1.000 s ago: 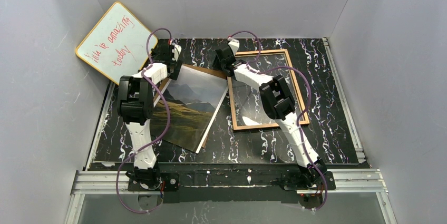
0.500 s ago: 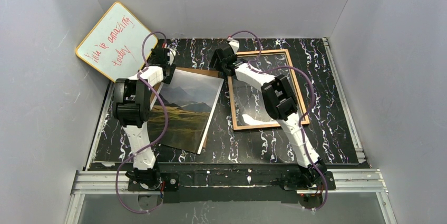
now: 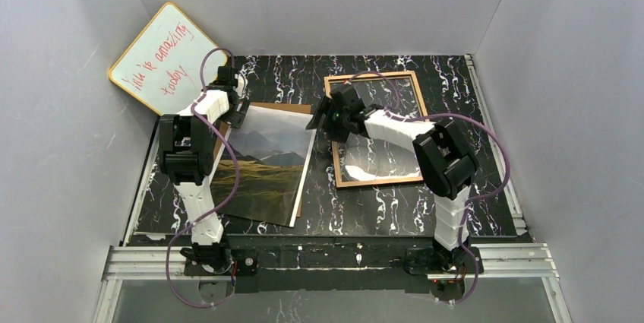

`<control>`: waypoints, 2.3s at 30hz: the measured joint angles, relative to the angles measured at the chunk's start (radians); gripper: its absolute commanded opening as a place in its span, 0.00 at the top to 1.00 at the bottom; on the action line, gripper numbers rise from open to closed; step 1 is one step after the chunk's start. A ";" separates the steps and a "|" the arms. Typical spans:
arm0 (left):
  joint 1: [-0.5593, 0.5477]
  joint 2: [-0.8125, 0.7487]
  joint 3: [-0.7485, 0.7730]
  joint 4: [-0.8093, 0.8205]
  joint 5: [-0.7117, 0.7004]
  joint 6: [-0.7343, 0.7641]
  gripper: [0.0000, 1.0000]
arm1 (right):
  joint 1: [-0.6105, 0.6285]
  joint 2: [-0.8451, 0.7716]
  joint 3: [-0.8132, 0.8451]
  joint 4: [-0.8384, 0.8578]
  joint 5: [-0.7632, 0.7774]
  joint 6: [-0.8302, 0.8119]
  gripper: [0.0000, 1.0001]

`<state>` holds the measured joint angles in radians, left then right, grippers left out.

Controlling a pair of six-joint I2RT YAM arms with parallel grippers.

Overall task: Put the photo into the frame
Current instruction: Move the photo frame to the center of the board, then pick up the photo at the center of the board.

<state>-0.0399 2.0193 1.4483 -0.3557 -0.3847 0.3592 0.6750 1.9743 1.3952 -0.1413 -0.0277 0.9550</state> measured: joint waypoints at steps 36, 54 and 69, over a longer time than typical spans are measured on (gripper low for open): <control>0.124 -0.145 -0.225 -0.071 0.011 0.215 0.13 | 0.006 0.061 -0.284 0.543 -0.147 0.256 0.40; 0.111 -0.150 -0.248 -0.046 -0.005 0.227 0.15 | -0.007 0.064 -0.332 0.801 -0.286 0.350 0.49; 0.109 -0.153 -0.251 -0.042 -0.007 0.233 0.14 | 0.047 0.141 -0.176 0.663 -0.307 0.212 0.99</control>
<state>0.0696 1.8664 1.1969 -0.3973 -0.3920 0.5922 0.7216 2.1155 1.2190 0.5217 -0.3347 1.1675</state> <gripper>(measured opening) 0.845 0.111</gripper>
